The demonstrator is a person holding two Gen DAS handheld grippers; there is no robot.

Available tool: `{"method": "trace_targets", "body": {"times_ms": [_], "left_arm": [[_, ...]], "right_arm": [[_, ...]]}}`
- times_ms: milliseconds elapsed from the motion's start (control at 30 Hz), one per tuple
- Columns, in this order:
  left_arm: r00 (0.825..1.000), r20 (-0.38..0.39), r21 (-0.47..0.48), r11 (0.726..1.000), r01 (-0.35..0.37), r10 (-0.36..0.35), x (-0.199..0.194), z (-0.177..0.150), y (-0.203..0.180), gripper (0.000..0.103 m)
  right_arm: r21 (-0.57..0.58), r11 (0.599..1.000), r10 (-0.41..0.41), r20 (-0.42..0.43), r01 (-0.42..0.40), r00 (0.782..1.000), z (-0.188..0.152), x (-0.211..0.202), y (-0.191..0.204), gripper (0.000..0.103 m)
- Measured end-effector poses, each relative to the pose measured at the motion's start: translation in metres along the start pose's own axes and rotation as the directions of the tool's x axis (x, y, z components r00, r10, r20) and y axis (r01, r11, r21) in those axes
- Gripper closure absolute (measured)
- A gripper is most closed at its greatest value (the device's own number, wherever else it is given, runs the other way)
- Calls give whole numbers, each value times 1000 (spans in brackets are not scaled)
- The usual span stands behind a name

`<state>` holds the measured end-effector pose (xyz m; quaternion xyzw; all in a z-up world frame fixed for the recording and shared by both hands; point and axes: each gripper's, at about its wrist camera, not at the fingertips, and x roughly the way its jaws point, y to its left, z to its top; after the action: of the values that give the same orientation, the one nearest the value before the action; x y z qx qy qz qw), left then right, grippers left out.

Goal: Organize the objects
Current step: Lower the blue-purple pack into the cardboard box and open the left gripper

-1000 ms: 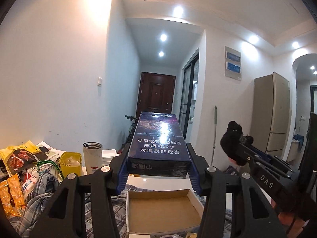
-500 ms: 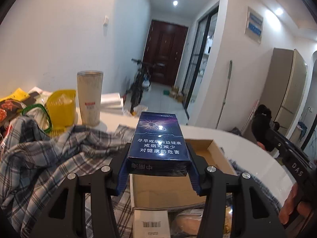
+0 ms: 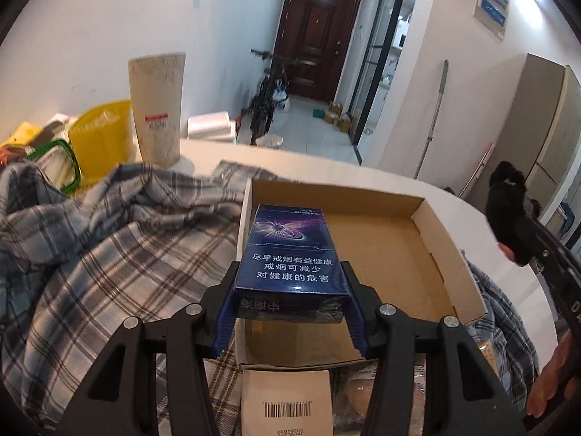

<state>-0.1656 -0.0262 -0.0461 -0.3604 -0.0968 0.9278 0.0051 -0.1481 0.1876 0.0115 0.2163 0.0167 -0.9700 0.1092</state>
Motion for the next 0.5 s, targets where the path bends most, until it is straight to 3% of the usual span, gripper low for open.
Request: {"method": "trace_targets", "body": {"times_ms": [200, 500], "left_arm": [[999, -34, 29, 999, -33, 34, 13, -3, -1, 49], [999, -41, 43, 999, -23, 24, 15, -5, -2, 50]], "right_arm": [[-29, 999, -34, 13, 35, 999, -1, 1, 4, 75], [-46, 998, -33, 10, 34, 999, -1, 3, 11, 75]]}}
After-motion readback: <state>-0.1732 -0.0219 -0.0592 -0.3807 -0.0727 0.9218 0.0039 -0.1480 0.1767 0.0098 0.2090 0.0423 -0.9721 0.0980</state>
